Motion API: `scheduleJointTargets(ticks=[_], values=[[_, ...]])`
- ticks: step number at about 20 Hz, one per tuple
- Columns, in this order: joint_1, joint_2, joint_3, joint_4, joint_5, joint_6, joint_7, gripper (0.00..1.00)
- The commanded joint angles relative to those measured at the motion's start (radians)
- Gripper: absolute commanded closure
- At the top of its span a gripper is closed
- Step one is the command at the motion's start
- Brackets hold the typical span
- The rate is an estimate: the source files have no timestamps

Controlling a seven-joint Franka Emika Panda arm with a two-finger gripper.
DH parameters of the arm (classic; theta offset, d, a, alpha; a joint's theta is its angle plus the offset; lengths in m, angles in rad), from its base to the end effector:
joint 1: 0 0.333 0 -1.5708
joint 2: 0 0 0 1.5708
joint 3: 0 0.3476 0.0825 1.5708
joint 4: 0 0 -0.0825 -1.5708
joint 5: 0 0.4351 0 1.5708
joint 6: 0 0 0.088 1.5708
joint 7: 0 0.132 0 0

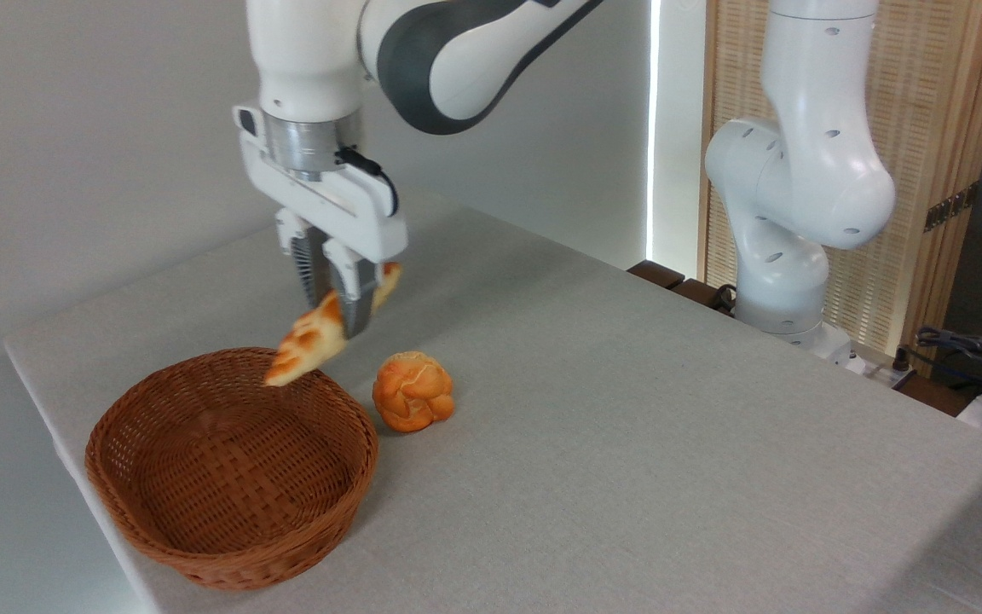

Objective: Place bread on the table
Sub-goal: 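Carry the roll beside the orange bun and release it on the table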

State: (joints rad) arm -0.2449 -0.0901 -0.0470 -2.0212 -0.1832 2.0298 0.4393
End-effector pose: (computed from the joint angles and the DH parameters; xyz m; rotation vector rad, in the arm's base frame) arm 0.5590 -0.1836 0.4889 2.8211 -0.9631 0.1648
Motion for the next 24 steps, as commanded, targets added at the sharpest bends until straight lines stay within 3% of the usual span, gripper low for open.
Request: scheduleJointTargets(ticks=[1,2,3,7,17,21,24], values=[[-0.013,-0.040,-0.007,-0.063,0.018,-0.069,0.029,0.43],[-0.020,-0.037,-0.007,-0.070,0.018,-0.086,0.027,0.28],[-0.033,-0.036,-0.007,-0.077,0.018,-0.089,0.027,0.01],[-0.059,-0.005,-0.011,-0.079,0.018,-0.089,0.027,0.00],[-0.059,0.004,-0.011,-0.067,0.021,-0.072,0.033,0.00],[-0.056,-0.005,-0.004,0.041,0.045,-0.080,0.032,0.00],[-0.036,-0.008,0.006,0.111,0.109,-0.088,0.039,0.00]])
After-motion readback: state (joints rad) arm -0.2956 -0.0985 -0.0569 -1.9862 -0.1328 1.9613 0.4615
